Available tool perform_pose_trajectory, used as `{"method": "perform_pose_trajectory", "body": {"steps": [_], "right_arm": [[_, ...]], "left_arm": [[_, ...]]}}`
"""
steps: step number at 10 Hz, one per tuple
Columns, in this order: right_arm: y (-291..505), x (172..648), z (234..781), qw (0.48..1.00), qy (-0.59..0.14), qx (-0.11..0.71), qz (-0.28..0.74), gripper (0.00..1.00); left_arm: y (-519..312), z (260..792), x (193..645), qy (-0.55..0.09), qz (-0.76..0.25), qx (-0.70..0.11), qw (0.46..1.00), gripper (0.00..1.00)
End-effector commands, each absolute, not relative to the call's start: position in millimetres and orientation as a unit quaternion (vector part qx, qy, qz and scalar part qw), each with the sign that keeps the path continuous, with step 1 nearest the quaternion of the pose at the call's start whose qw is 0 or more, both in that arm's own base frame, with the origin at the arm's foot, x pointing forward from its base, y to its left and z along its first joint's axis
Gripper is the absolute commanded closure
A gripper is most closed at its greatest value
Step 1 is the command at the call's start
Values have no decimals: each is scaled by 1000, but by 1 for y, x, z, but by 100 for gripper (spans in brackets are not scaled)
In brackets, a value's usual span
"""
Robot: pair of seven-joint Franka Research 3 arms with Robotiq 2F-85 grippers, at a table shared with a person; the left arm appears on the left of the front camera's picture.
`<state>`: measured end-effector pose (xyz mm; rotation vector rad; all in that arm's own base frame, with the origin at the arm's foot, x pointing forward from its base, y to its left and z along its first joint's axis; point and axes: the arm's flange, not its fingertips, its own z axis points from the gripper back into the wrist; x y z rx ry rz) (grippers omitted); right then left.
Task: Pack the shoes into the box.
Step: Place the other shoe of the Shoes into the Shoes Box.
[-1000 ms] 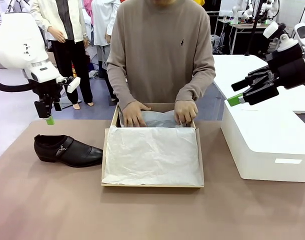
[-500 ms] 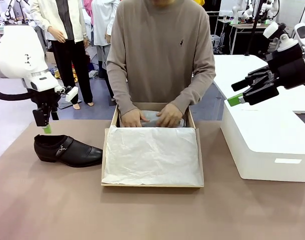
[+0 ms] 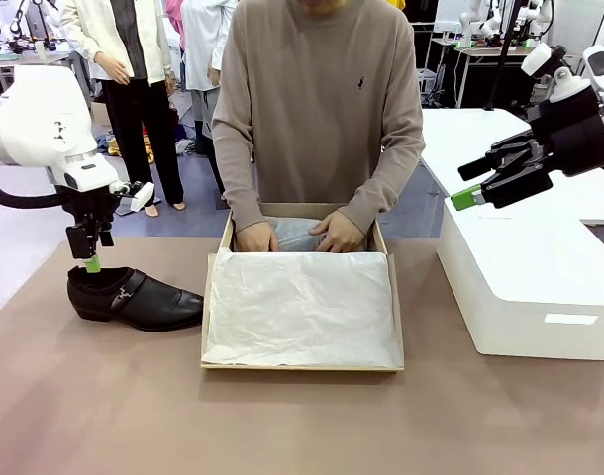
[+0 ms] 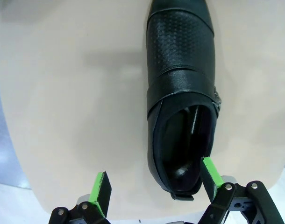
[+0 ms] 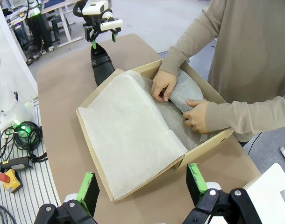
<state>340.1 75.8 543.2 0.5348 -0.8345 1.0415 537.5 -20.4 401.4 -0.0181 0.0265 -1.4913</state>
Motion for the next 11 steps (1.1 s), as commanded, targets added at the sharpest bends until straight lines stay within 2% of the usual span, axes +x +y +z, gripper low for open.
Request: {"method": "perform_pose_trajectory", "body": {"steps": [1, 11], "right_arm": [[77, 344, 541, 739, -396, 252, 483, 0], [77, 344, 541, 739, -396, 252, 483, 0]], "left_arm": [[-16, 393, 539, 17, -671, 2, 741, 0], [-10, 377, 558, 5, -684, 3, 729, 0]]}}
